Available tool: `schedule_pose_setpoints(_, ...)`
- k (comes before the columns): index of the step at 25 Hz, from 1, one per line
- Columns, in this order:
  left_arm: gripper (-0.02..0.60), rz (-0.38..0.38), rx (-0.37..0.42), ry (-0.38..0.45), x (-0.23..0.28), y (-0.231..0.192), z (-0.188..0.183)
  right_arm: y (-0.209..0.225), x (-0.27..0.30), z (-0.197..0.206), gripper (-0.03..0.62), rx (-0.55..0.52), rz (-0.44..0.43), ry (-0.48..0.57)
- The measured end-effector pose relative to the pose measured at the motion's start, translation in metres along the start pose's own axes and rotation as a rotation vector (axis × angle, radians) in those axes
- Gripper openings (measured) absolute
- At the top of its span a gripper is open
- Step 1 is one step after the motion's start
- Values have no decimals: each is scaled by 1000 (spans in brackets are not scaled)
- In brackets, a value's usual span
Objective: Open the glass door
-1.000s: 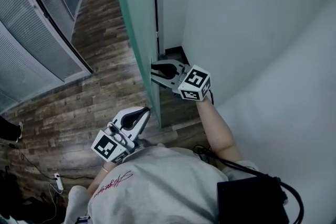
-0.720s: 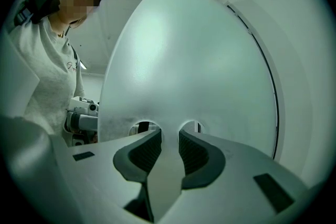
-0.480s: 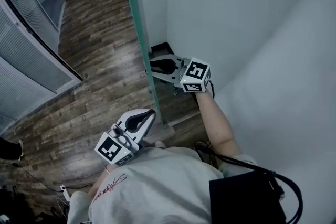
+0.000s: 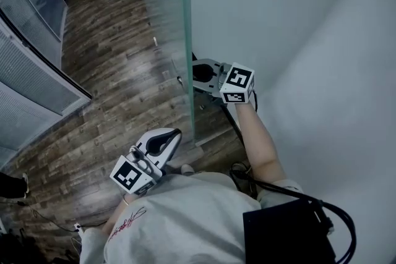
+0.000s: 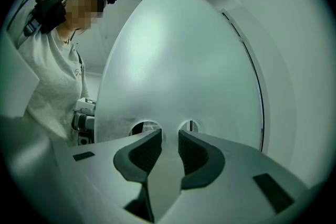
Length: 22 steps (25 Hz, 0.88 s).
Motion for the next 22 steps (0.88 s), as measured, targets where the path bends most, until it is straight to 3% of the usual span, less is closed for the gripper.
schedule_pose_setpoints(22, 18, -4, -23, -23, 5, -14, 0, 27, -77, 14, 103, 16, 51, 37)
Point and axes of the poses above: the fingertips, and each gripper's own axes: x forward along the fingers, y to its right, z out of its underside, the point moved 10 cm from there along -x, backward along the fingers, and after that the axes turned 14 degrees about -x, right-handed, at the moved point
